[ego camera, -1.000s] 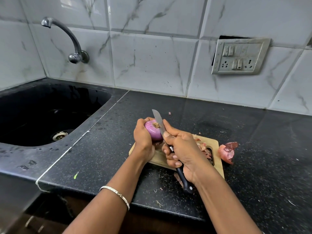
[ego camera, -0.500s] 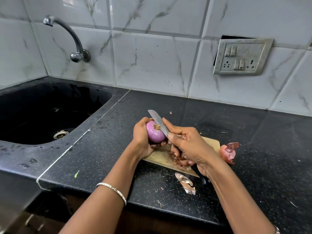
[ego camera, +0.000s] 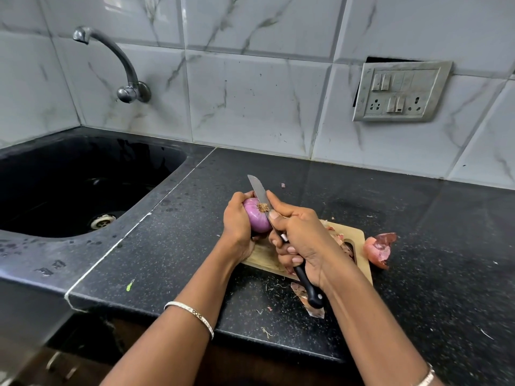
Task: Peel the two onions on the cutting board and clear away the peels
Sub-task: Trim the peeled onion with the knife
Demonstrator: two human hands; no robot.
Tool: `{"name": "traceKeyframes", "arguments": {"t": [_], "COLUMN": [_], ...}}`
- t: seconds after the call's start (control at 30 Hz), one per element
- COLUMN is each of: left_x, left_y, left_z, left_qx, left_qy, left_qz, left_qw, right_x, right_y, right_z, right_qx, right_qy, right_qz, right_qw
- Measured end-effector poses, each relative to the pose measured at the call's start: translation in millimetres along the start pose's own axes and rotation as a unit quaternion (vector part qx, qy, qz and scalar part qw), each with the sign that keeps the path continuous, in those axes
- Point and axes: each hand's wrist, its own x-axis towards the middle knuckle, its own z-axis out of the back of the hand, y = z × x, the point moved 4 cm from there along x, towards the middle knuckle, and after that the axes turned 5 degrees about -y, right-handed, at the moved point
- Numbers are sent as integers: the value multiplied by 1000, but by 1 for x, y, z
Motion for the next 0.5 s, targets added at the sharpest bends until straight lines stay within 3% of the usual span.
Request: {"name": "traceKeyframes", "arguments": {"t": [0.3, 0.5], "left_x": [-3, -3], "left_y": [-2, 2], "left_z": [-1, -1], "left_qx": [10, 37], "left_qy": [-26, -13], "left_qz": [-31, -24], "left_qw": [999, 999], "right_x": [-21, -11], "right_y": [-18, -7], "right_z": [-1, -10], "right_qx": [-19, 20], "right_qy": [-53, -38], "right_qz": [57, 39], "right_qw": [997, 998]}}
